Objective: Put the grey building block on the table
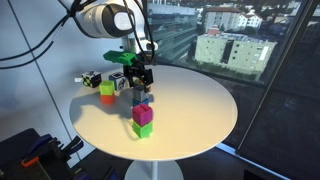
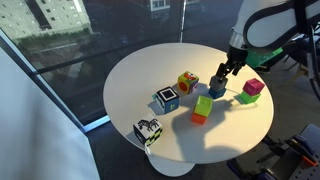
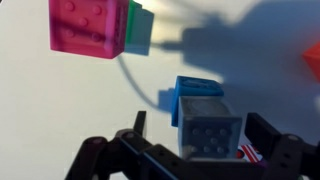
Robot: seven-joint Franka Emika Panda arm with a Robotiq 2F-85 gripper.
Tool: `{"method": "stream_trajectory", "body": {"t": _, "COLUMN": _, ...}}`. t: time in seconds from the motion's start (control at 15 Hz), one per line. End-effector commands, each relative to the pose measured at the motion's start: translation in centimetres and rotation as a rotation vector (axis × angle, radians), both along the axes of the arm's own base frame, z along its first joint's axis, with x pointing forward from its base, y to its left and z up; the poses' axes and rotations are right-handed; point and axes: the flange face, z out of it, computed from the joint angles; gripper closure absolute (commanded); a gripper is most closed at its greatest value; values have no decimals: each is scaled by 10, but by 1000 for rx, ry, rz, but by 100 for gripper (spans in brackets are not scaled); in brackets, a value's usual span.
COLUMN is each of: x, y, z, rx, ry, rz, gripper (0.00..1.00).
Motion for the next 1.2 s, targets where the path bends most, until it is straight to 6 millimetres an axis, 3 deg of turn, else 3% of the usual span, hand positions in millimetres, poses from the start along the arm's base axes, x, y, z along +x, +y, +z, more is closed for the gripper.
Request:
{"method": "stream_trajectory", "body": {"t": 0.0, "x": 8, "y": 3, "z": 0, "rx": -14, "ry": -16, "rz": -2, "gripper": 0}}
{"method": "stream_trajectory", "body": {"t": 1.13, "x": 21, "y": 9, "z": -18, "rx": -19, "ry": -22, "rz": 6, "gripper": 0}}
